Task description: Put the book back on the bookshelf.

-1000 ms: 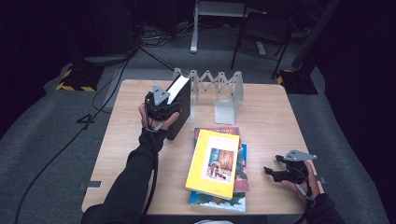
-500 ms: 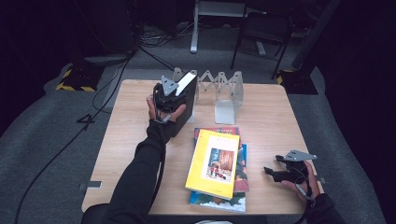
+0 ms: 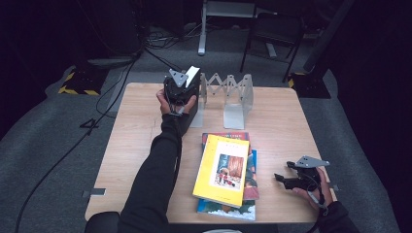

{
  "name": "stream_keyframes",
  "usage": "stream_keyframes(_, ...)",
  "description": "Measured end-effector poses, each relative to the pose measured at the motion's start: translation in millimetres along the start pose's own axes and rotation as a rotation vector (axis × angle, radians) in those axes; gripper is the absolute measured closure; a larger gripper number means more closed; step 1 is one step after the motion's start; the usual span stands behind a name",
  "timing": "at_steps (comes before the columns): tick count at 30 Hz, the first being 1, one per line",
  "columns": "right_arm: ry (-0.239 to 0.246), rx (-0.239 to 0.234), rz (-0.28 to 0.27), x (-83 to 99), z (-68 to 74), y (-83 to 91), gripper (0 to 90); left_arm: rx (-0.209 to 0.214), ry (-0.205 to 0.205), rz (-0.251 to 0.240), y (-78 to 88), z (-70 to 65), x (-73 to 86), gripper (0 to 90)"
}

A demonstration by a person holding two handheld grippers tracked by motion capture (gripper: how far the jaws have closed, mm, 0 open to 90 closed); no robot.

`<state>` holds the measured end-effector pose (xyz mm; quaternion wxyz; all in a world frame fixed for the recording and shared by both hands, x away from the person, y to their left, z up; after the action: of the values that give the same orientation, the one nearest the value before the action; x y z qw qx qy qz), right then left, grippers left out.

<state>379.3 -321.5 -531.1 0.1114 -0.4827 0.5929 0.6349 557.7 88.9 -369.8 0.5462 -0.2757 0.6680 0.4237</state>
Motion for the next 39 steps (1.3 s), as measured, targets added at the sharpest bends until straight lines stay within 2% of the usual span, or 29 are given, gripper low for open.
stream_keyframes(6,0.000,0.000,0.000,-0.1,0.2,0.0,22.6,-0.013,0.000,0.002,-2.8,-0.4,2.8,52.0)
stream_keyframes(10,0.001,0.000,0.000,0.0,0.3,0.0,22.6,-0.027,0.012,-0.009,2.2,-0.5,7.0,51.6)
stream_keyframes(16,0.002,-0.001,0.000,-0.1,0.7,0.0,22.6,-0.023,-0.001,-0.024,8.8,-2.5,14.2,50.9)
stream_keyframes(19,0.004,-0.001,0.000,-0.1,0.9,0.1,22.6,-0.021,0.005,-0.025,12.3,-2.2,19.5,50.2)
stream_keyframes(24,0.003,-0.002,0.000,-0.1,1.0,0.1,22.7,-0.015,-0.009,-0.040,15.0,-4.2,24.2,49.4)
stream_keyframes(30,0.002,-0.003,0.000,0.0,1.2,0.3,22.7,-0.012,-0.016,-0.036,16.7,-5.6,24.8,46.9)
stream_keyframes(35,0.003,-0.004,0.000,0.1,1.3,0.4,22.7,-0.007,-0.041,-0.038,24.4,-5.0,25.3,43.9)
stream_keyframes(39,0.003,-0.004,0.000,0.1,1.3,0.3,22.7,0.021,-0.065,-0.021,33.4,-6.3,26.9,41.9)
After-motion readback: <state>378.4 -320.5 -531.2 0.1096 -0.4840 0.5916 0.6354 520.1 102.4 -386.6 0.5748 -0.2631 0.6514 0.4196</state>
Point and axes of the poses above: each handheld gripper's, and its own axes: y roughly backward along the jaws, x roughly out of its underside, z roughly to its left, the point moved 4 cm from there along -y, roughly forward along the jaws, and after that the axes turned 14 degrees about x, right-handed, at the moved point
